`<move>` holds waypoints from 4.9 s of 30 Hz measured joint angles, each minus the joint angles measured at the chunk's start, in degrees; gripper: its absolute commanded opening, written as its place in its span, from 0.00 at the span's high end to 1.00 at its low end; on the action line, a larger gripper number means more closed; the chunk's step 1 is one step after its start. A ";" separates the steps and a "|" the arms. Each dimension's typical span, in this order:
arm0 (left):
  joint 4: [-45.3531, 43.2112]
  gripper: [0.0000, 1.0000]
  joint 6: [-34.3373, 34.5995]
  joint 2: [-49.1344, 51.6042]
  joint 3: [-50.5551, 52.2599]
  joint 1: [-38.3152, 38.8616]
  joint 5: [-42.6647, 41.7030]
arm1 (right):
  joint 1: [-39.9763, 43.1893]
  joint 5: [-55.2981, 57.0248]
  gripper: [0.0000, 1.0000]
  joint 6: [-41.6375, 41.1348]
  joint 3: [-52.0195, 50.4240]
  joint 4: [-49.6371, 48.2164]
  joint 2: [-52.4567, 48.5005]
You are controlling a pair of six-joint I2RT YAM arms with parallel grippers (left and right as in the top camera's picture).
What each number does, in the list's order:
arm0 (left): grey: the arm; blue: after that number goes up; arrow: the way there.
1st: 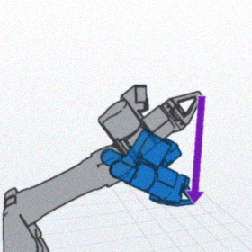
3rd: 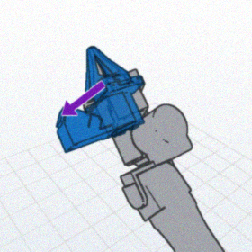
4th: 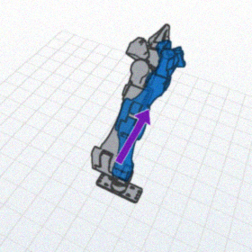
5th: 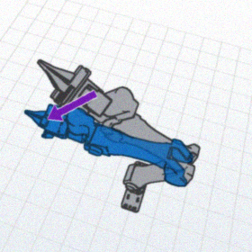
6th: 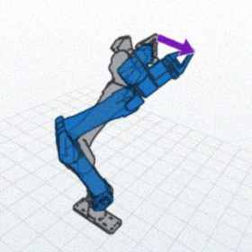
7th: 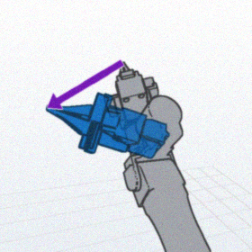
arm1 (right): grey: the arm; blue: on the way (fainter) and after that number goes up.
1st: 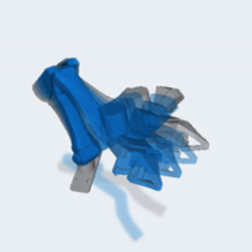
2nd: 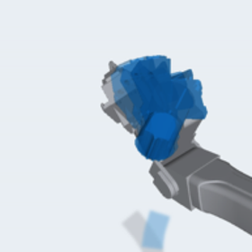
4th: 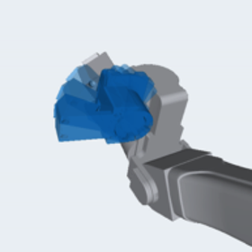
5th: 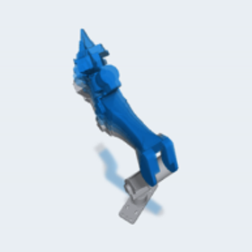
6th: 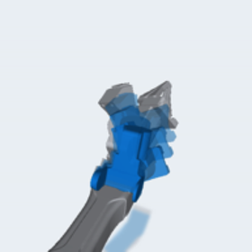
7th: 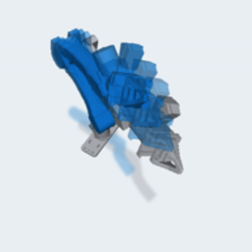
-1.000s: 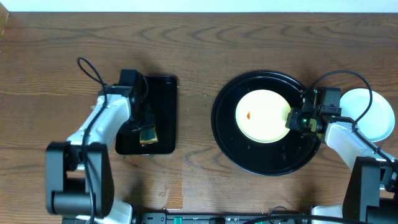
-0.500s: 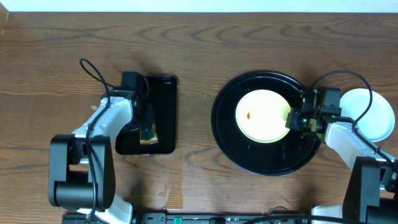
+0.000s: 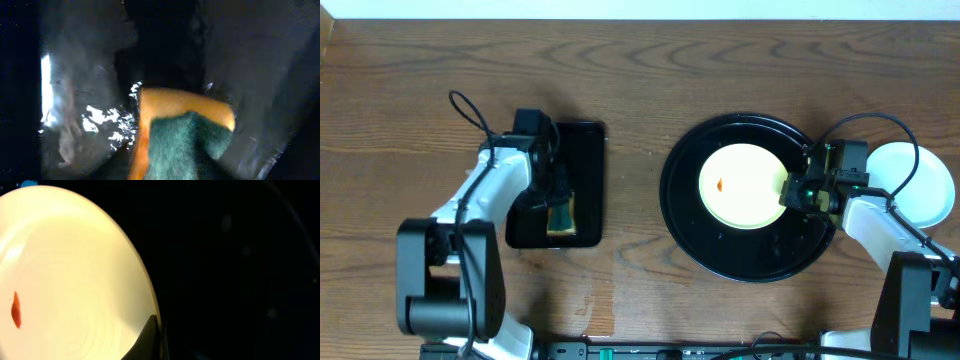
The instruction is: Clean dirty plates on tray and stack at the side
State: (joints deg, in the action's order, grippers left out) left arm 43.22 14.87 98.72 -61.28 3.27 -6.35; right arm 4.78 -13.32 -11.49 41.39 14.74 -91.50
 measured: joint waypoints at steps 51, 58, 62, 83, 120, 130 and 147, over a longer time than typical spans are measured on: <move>-1.77 0.53 -2.67 -10.75 7.13 4.79 5.05 | 0.00 0.00 0.98 -0.07 0.00 0.00 0.00; -4.07 0.57 -1.88 -6.84 9.94 4.79 5.07 | 0.00 0.00 0.99 -0.07 0.00 0.00 0.00; -4.66 0.68 -1.25 -5.40 10.01 4.79 4.61 | 0.00 -0.02 0.99 -0.07 0.00 0.00 0.00; -2.47 0.93 -1.25 -5.44 6.16 4.79 2.82 | 0.00 -0.11 0.99 -0.28 0.00 0.00 0.00; 9.68 0.93 -0.94 -2.93 -17.51 9.62 -1.16 | 0.00 -6.05 0.99 10.12 0.00 -4.02 -0.07; 1.70 0.93 3.96 -2.93 -17.51 19.37 -4.20 | 0.00 -2.49 0.99 6.47 -0.04 0.13 -0.09; -16.41 0.93 13.51 8.90 -17.90 36.89 -9.11 | 0.00 0.33 0.99 -4.50 -0.11 3.19 -0.09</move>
State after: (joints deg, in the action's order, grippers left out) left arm 26.81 28.38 107.61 -79.18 40.16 -15.46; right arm 4.78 -12.99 -15.99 41.28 17.93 -91.59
